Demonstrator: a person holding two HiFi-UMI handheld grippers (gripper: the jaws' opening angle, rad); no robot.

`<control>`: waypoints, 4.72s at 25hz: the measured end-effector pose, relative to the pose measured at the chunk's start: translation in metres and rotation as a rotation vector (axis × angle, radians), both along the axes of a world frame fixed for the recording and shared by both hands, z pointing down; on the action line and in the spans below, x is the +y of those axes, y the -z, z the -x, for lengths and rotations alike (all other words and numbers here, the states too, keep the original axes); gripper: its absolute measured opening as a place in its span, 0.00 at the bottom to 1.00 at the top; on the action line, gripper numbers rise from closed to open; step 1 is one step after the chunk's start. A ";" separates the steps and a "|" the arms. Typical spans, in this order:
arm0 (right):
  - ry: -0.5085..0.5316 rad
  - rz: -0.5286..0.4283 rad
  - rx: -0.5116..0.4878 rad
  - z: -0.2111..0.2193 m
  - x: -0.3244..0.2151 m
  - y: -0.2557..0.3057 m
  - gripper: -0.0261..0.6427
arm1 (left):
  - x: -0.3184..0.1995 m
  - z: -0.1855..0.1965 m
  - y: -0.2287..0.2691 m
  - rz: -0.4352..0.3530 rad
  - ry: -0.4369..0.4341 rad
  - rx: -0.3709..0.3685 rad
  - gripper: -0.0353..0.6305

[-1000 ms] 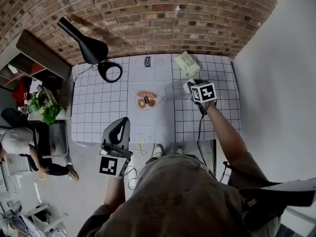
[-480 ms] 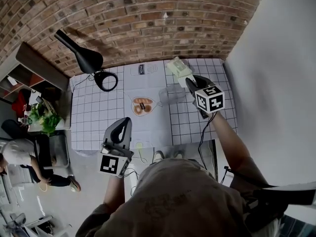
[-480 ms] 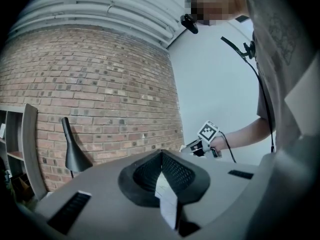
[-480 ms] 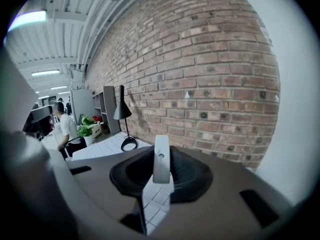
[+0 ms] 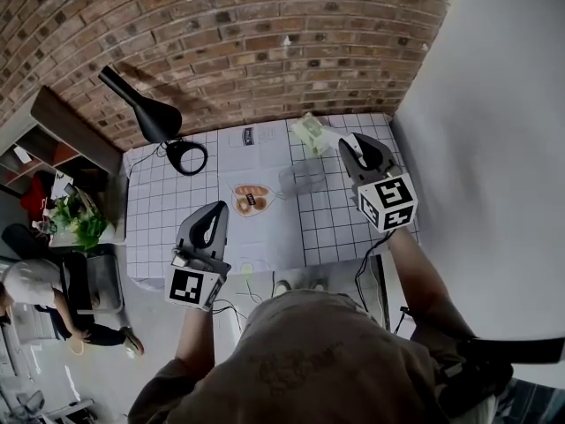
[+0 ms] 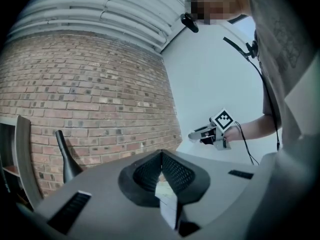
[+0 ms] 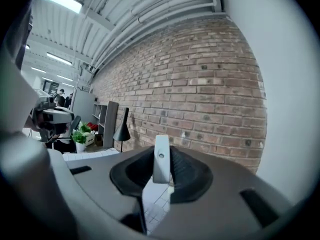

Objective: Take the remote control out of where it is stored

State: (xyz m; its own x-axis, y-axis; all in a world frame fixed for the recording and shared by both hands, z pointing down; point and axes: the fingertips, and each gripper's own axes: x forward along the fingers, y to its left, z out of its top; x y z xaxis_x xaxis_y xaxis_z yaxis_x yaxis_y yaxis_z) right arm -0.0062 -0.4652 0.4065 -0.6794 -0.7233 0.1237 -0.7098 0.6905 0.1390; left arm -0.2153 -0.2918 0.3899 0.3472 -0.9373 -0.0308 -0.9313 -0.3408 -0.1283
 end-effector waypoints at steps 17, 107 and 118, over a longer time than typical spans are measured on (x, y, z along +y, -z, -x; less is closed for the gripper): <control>0.038 -0.446 -0.201 -0.033 0.106 0.102 0.16 | 0.003 -0.008 0.043 -0.084 -0.060 0.023 0.06; -0.067 -0.388 -0.153 -0.084 0.216 0.076 0.16 | 0.077 0.000 -0.015 0.006 -0.034 0.079 0.06; 0.002 -0.405 -0.172 -0.137 0.276 0.071 0.16 | 0.148 -0.065 -0.020 0.044 -0.040 0.082 0.06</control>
